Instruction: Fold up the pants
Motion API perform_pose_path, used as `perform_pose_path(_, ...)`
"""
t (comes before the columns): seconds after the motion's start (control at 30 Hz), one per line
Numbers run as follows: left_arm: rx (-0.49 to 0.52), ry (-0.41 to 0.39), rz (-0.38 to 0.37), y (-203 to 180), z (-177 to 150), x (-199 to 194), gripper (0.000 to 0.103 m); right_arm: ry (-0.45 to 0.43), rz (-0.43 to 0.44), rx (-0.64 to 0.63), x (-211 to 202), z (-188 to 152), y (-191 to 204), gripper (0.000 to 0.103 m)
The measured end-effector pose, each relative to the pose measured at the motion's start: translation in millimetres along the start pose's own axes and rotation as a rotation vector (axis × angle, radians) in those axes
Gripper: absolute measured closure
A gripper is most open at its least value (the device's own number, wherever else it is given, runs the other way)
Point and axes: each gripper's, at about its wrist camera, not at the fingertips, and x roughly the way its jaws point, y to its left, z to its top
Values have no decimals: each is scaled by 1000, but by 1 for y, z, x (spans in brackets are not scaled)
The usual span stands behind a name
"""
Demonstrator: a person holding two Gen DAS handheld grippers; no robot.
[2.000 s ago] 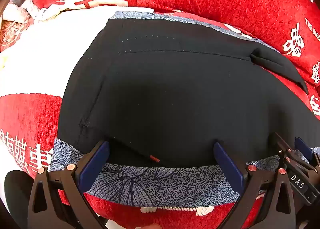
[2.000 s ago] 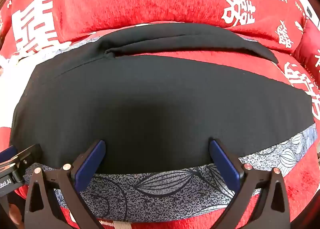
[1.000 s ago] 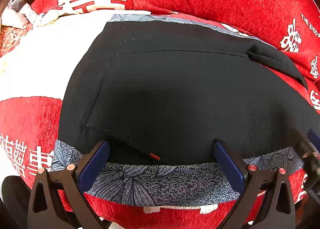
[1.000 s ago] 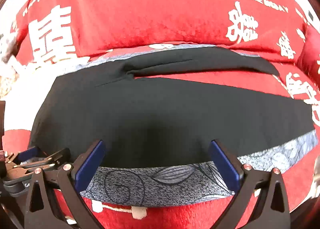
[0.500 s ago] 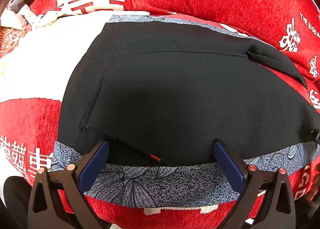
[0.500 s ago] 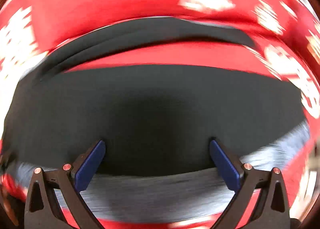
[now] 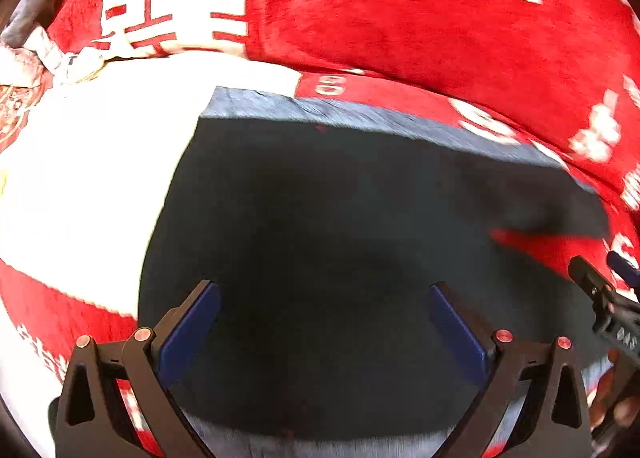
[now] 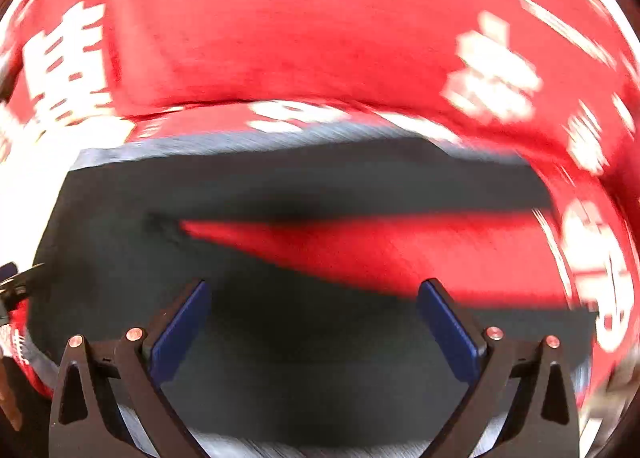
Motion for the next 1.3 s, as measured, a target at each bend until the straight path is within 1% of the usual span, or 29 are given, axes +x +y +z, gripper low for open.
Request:
perform_pose_path(0.03,-17,7,10,2,11,7,0,8,17,-19,15,19,5,0)
perform_pose_path(0.07,-34,20,8,5,23,15,0,36,53,-40,27,33,15,0)
perform_pose_path(0.1,-53,38,17,8,32,25,0,78,98,-52,42,43,24,0)
perform_pose_path(0.17,-72,81,59,12,40,46,0,153,145,-75,73,60,43,0)
perform_pose_path(0.2,-73,113,77,15,43,60,0,201,143,-103,94,64,46,0)
perform_pose_path(0.23,-70,156,80,18,43,77,0,228,131,-118,112,71,47,0)
perform_pose_path(0.27,-76,183,62,22,41,86,0,249,137,-121,123,68,41,0)
perform_pose_path(0.3,-79,143,40,26,38,86,0,254,168,-89,129,68,28,0)
perform_pose_path(0.33,-68,118,40,27,37,84,0,238,139,-62,129,70,14,0)
perform_pose_path(0.4,-51,102,31,28,33,84,0,235,21,-14,133,73,-23,0)
perform_pose_path(0.57,-46,62,51,23,24,82,0,255,-68,293,138,61,-169,0)
perform_pose_path(0.6,-45,53,53,23,21,82,0,244,-43,314,135,58,-185,0)
perform_pose_path(0.63,-43,44,57,22,19,82,0,243,-97,295,131,56,-193,0)
perform_pose_path(0.67,-41,34,59,22,17,81,0,295,-236,272,131,51,-204,0)
perform_pose_path(0.7,-41,35,62,18,19,80,0,278,-204,311,125,47,-211,0)
perform_pose_path(0.73,-46,38,63,20,22,80,0,267,-174,382,114,41,-219,0)
perform_pose_path(0.77,-56,53,63,24,32,80,0,245,-164,408,102,35,-218,0)
perform_pose_path(0.83,-86,68,60,27,34,72,0,192,-115,383,82,29,-207,0)
perform_pose_path(0.87,-86,59,53,24,36,66,0,159,-87,348,68,26,-192,0)
perform_pose_path(0.97,-30,-3,95,9,38,44,0,96,-15,260,36,25,-140,0)
perform_pose_path(1.0,0,-26,93,1,37,34,0,75,18,231,24,24,-121,0)
perform_pose_path(1.03,25,-42,84,-6,35,25,0,63,41,213,20,33,-106,0)
perform_pose_path(1.07,47,-48,72,-13,32,19,0,45,73,191,13,35,-85,0)
perform_pose_path(1.1,56,-42,59,-16,30,16,0,40,107,172,8,36,-65,0)
perform_pose_path(1.17,52,-6,25,-19,24,16,0,86,151,122,11,44,-30,0)
perform_pose_path(1.23,21,13,5,-12,5,12,0,100,183,52,5,25,3,0)
perform_pose_path(1.3,13,19,1,-1,-22,8,0,112,187,-28,-6,-8,43,0)
